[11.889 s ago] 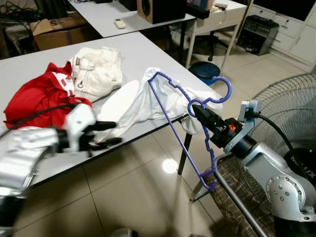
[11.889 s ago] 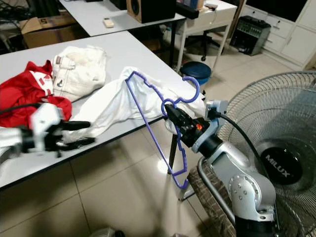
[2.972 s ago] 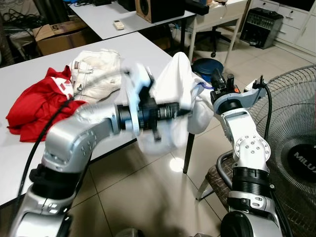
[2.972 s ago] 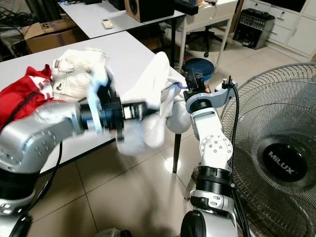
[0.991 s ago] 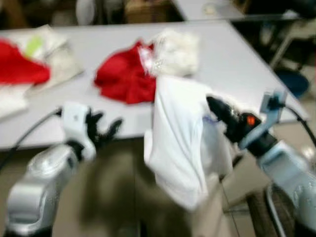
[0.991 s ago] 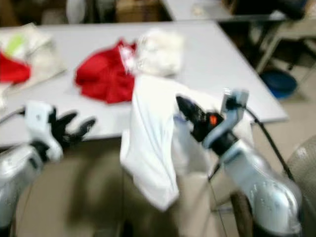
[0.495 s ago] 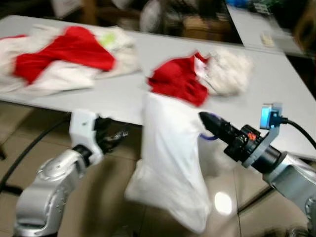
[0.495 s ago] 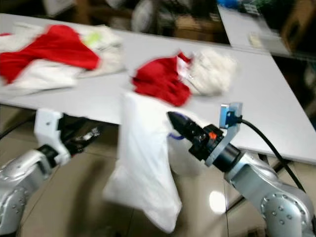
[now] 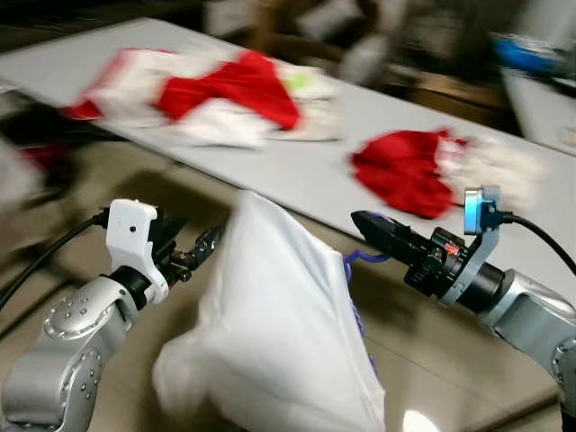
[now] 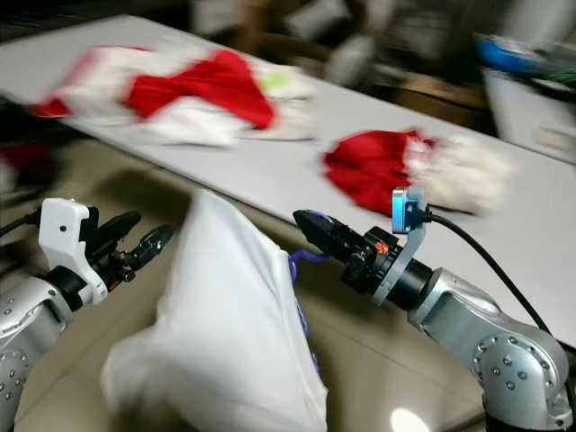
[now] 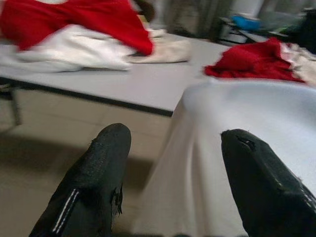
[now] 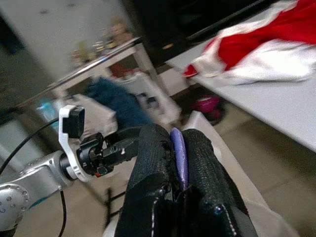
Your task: Hang hanger
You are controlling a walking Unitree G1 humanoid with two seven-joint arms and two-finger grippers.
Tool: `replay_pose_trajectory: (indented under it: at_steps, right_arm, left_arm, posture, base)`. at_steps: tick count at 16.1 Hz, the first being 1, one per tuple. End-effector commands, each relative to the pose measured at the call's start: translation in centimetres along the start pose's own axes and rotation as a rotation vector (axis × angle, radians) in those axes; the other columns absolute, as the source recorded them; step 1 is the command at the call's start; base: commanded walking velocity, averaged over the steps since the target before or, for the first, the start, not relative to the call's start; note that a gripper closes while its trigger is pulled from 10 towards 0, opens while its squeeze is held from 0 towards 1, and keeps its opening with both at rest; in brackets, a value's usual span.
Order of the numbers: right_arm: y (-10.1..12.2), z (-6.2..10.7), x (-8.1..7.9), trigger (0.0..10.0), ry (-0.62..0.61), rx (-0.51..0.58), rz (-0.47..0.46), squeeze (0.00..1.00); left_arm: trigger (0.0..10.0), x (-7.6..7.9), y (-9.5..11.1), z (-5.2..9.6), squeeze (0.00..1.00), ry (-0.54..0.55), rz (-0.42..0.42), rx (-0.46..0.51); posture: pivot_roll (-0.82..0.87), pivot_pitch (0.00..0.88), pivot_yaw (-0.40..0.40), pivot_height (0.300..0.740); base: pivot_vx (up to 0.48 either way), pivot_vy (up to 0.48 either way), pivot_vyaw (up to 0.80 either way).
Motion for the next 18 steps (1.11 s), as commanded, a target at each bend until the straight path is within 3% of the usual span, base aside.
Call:
replay_pose_trajectory:
  at_steps: [1,5,9,11,18]
  right_arm:
    - [0.5,-0.2,0.2,10.0,-0.002,0.016,0.042,0.00]
    - [0.3,-0.9,1.1,10.0,-0.050,0.016,0.106,0.00]
    - [0.2,-2.5,2.5,10.0,-0.081,0.006,0.202,0.00]
    - [0.5,-4.2,3.1,10.0,-0.046,-0.006,0.263,0.00]
    - [0.7,-6.2,3.7,10.0,0.027,-0.033,0.376,0.00]
  left_arm:
    - [10.0,0.2,0.4,0.0,0.00,-0.023,-0.018,0.001]
    - [10.0,-0.5,1.2,0.0,0.00,-0.026,-0.055,0.009]
    - [10.0,-1.7,4.4,-0.3,0.00,-0.072,-0.141,0.072]
    - [10.0,-2.8,6.1,-1.2,0.00,-0.073,-0.200,0.086]
    - [10.0,-1.6,6.0,-2.3,0.00,-0.141,-0.227,0.097]
  posture:
    - [-0.04,0.000,-0.094,0.740]
    - [-0.04,0.000,-0.075,0.740]
    - [-0.04,0.000,-0.069,0.740]
    - [-0.03,0.000,-0.067,0.740]
    - [-0.01,0.000,-0.077,0.740]
  base:
    - [0.000,0.000,0.80]
    - [0.000,0.000,0.80]
    - [0.000,0.000,0.80]
    - [0.000,0.000,0.80]
    - [0.000,0.000,0.80]
Point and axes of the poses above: a point about 5 cm out from each wrist's last joint towards the gripper, its own z axis pointing back from the gripper into the wrist, its own y axis along the axis of the wrist's last joint, x = y × z, the point moved 2 cm from there along -z, pointing out of the wrist towards the gripper, and after that the axes turned 10 degrees about z, right-handed, at the moved point
